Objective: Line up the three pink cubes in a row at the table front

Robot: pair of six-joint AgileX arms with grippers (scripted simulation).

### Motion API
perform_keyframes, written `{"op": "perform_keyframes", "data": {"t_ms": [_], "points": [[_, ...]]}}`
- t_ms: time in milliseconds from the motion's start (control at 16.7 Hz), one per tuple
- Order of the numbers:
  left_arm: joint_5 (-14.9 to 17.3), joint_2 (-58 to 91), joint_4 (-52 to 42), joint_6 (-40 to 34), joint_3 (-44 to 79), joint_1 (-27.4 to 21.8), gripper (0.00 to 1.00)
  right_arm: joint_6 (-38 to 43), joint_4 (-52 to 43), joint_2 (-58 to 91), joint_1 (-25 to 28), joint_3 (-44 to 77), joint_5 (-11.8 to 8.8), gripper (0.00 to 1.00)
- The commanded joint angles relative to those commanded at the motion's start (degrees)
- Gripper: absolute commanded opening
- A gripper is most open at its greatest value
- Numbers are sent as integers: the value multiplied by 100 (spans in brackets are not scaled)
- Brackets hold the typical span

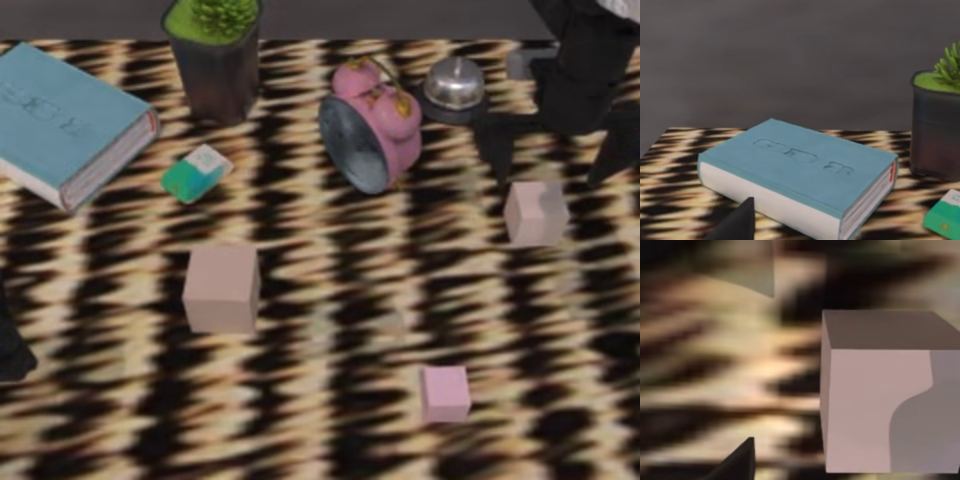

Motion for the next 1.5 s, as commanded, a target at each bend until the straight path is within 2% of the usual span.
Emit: {"op": "perform_keyframes", "data": {"t_ms": [360,720,1500], "points": [[0,0,0,0,0,0,100,23,1337,312,21,-976,3,100],[0,0,0,0,0,0,100,29,1521,374,26,-1133,4,100],[0,0,0,0,0,0,100,29,1521,374,26,-1133,4,2]]}}
